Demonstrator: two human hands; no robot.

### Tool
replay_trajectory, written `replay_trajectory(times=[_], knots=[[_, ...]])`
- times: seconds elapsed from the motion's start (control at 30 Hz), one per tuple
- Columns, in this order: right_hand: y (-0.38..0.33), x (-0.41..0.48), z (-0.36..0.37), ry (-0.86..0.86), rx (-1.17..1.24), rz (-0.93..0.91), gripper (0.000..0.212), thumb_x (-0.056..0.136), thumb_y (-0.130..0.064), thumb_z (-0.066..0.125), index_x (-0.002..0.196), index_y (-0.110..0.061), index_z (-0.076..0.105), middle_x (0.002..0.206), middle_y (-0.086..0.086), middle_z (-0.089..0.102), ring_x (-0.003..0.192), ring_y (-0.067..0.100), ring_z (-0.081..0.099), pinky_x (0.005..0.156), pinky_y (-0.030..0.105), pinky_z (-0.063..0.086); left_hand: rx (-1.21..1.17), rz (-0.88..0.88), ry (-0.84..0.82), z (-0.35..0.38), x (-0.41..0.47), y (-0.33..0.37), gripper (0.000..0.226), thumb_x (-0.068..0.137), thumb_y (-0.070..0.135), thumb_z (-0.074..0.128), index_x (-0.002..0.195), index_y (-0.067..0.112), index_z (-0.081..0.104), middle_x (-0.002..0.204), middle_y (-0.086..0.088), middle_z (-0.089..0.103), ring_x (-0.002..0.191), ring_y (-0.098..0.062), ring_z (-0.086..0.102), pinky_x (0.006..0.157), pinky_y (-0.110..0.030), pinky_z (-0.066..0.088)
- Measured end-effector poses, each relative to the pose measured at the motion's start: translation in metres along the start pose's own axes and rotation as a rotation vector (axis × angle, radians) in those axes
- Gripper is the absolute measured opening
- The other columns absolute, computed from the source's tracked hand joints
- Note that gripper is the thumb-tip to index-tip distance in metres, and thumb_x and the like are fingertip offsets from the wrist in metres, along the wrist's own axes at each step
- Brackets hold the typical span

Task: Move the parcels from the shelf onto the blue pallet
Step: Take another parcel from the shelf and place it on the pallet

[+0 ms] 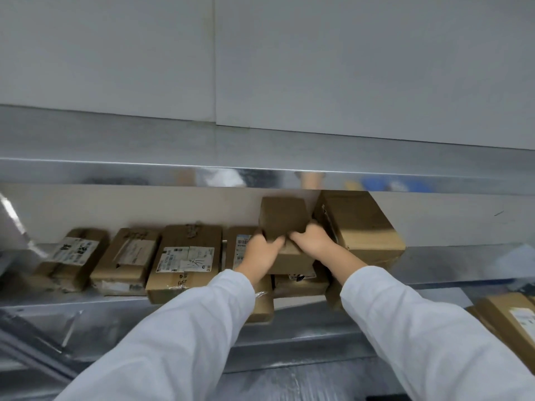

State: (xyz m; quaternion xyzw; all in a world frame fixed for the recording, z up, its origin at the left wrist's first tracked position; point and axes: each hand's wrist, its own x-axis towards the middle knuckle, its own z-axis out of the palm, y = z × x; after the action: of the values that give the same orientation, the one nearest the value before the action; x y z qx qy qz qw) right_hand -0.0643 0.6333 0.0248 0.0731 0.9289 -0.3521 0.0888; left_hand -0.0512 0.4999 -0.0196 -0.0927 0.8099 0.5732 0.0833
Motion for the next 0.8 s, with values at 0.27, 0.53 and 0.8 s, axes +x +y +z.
replay_trajectory(times=[0.27,0.53,0.8], knots=[[-0.002,-0.072,-0.01,0.036,0.037,-0.011,0.057,0.093,-0.034,0.053,0.136,0.0,0.044,0.14,0.018,0.043,0.12,0.036,0.049,0.1,0.042,0.043,-0.049,0.077,0.173,-0.009,-0.095,-0.002,0.044,0.092,0.038,0.063,0.125,0.012,0.053,0.113,-0.002,0.063,0.102,-0.019,0.06,0.08,-0.028,0.044],[0.041,-0.17,-0.021,0.018,0.222,-0.152,0.033,0.101,-0.014,0.033,0.129,-0.005,0.049,0.13,0.015,0.053,0.112,0.028,0.052,0.093,0.039,0.045,-0.014,0.101,0.339,0.003,-0.208,-0.01,0.048,0.091,0.042,0.063,0.125,0.01,0.055,0.11,-0.002,0.062,0.094,-0.016,0.054,0.073,-0.027,0.04],[0.09,-0.248,-0.035,-0.016,0.378,-0.259,0.014,0.103,-0.017,0.039,0.117,-0.019,0.042,0.123,0.011,0.05,0.106,0.022,0.054,0.094,0.046,0.051,-0.029,0.116,0.361,0.032,-0.291,-0.007,0.074,0.081,0.05,0.073,0.136,0.01,0.043,0.121,-0.002,0.058,0.099,-0.013,0.051,0.077,-0.025,0.041]])
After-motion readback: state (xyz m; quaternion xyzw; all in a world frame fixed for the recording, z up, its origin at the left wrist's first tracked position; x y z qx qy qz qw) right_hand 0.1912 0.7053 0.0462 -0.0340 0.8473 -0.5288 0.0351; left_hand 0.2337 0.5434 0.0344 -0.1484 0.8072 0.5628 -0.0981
